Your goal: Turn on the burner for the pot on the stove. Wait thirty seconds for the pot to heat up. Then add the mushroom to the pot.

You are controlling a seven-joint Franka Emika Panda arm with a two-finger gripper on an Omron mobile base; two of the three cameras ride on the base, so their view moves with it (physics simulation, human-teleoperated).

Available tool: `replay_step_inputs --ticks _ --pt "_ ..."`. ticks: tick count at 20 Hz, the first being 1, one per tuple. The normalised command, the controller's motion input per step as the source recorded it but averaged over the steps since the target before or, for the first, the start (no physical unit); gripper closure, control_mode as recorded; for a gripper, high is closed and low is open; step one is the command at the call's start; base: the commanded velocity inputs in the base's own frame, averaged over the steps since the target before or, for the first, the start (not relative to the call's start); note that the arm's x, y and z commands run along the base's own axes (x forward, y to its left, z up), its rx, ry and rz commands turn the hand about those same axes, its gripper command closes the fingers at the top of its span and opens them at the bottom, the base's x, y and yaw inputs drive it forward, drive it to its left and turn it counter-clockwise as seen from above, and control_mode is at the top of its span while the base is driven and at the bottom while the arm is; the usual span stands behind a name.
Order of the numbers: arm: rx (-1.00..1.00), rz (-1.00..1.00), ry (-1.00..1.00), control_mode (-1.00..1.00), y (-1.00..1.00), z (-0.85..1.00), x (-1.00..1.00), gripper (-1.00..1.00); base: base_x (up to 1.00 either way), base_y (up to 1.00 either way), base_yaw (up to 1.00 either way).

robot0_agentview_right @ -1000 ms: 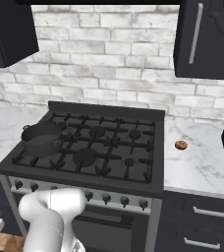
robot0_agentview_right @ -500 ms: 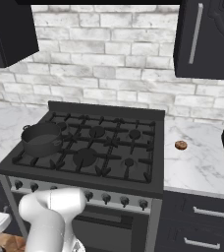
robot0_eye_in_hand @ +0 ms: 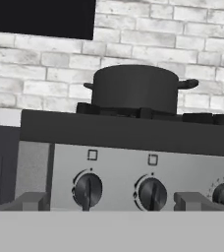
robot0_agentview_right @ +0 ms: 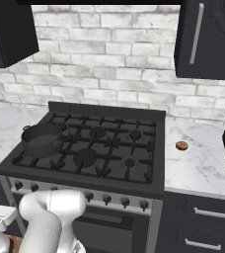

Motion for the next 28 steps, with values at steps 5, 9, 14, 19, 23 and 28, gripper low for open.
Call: replay_step_inputs --ticks 5,9,14,19,23,28 --pt "0.00 0.00 0.00 -1.00 0.02 -0.16 0.21 -1.00 0.00 0.00 0.00" --pt "0.00 0.00 0.00 -1.00 0.04 -0.07 0.26 -1.00 0.00 0.00 0.00" --pt "0.00 0.00 0.00 -1.00 0.10 -0.07 0.35 -1.00 0.00 0.00 0.00" --pt "-0.01 0.00 0.00 -1.00 0.16 -0.25 0.34 -1.00 0.00 0.00 0.00" --pt "0.00 0.00 0.00 -1.00 0.09 -0.26 0.35 -1.00 0.00 0.00 0.00" --pt "0.00 0.00 0.00 -1.00 0.07 -0.12 0.38 -1.00 0.00 0.00 0.00"
